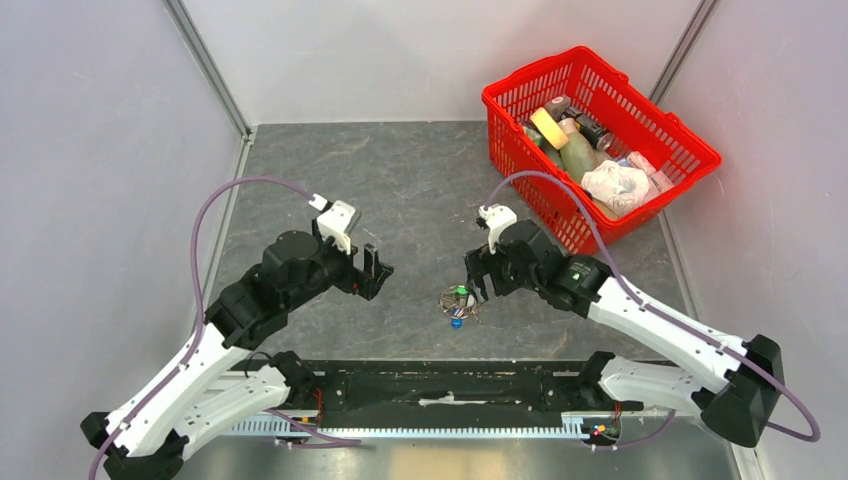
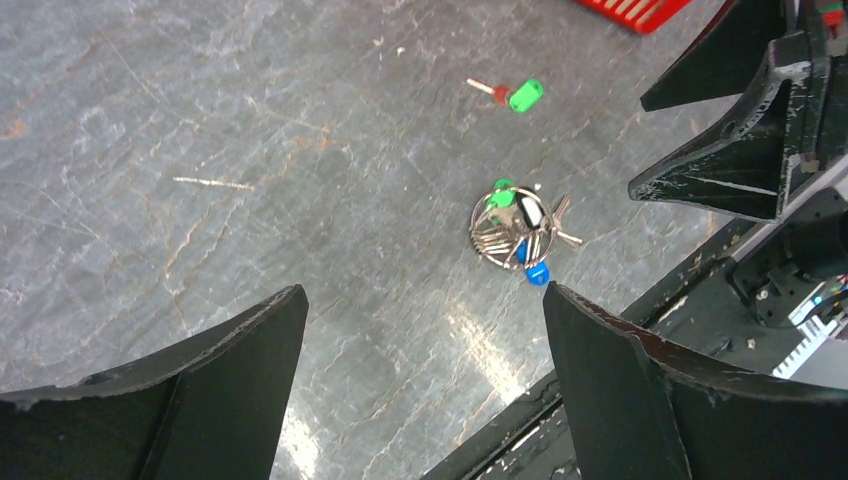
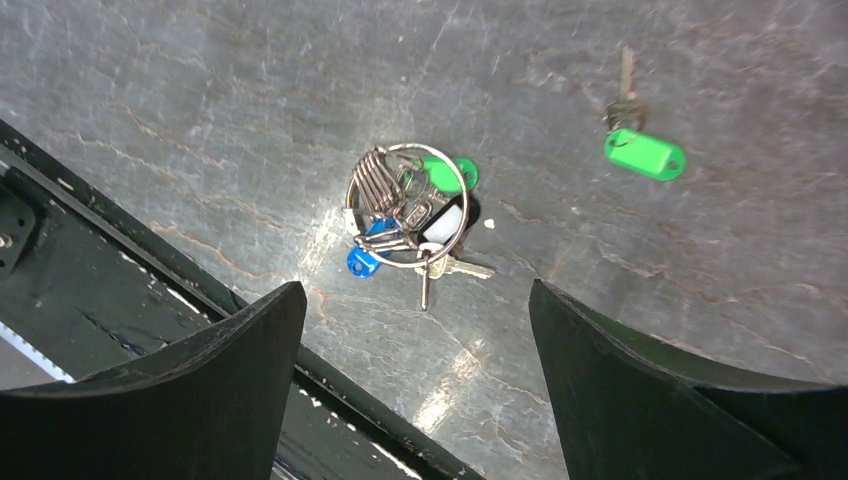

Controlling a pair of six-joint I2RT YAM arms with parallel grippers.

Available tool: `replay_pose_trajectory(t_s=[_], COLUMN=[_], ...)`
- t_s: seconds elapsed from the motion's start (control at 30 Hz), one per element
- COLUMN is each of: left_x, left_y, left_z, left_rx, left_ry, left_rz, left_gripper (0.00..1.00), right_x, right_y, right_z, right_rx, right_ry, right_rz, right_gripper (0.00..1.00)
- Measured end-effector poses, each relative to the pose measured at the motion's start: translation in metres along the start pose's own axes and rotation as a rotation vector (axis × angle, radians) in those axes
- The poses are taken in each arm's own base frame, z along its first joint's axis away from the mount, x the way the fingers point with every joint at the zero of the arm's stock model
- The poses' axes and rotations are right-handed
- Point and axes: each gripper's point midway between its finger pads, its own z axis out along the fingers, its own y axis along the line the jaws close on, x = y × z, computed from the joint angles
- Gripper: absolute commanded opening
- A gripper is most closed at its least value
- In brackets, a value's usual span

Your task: Put the keys on the keyring

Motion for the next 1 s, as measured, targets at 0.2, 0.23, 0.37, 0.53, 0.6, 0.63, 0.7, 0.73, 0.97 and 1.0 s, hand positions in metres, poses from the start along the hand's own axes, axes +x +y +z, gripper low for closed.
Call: replay_pose_trajectory(t_s=[0.2,0.23,0.37,0.53,0.6,0.63,0.7,0.73,0.97,1.0], left_x=[0.02,0.022,0.027,0.025,0.025,0.026,0.026,0.026,0.026,0.026], left_y=[0.004,0.004,0.002,-0.001,-0.002,-0.003,-0.005,-0.005,-0.006,-0.006], left_z=[-0.003,-0.003,-0.006,-0.011,-0.011,-0.012,-0.012,-0.012,-0.012,-0.013], left_rx=[-0.001,0.002,0.02,0.035,0.043,0.049,0.059,0.063,0.066,0.066], left_ry=[0.015,0.015,0.01,-0.008,-0.008,-0.007,-0.004,-0.004,-0.005,-0.006], left_rz=[-0.005,-0.007,-0.015,-0.019,-0.019,-0.019,-0.019,-0.019,-0.018,-0.018], left_gripper=[0.94,0.94,0.94,0.94,0.94,0.94,0.94,0.94,0.94,0.94], right_x=[0.029,0.03,0.035,0.043,0.043,0.042,0.038,0.035,0.03,0.032], right_y=[0.008,0.01,0.014,0.013,0.012,0.012,0.013,0.013,0.014,0.013], right_z=[0.03,0.035,0.058,0.079,0.082,0.084,0.086,0.086,0.099,0.101], right_rx=[-0.07,-0.078,-0.091,-0.082,-0.077,-0.076,-0.077,-0.078,-0.076,-0.074], right_ry=[0.052,0.059,0.11,0.161,0.167,0.166,0.157,0.151,0.159,0.168], right_rz=[-0.023,-0.029,-0.053,-0.08,-0.093,-0.098,-0.111,-0.116,-0.141,-0.144], right_gripper=[0.89,0.86,0.8,0.66,0.57,0.52,0.47,0.47,0.47,0.47])
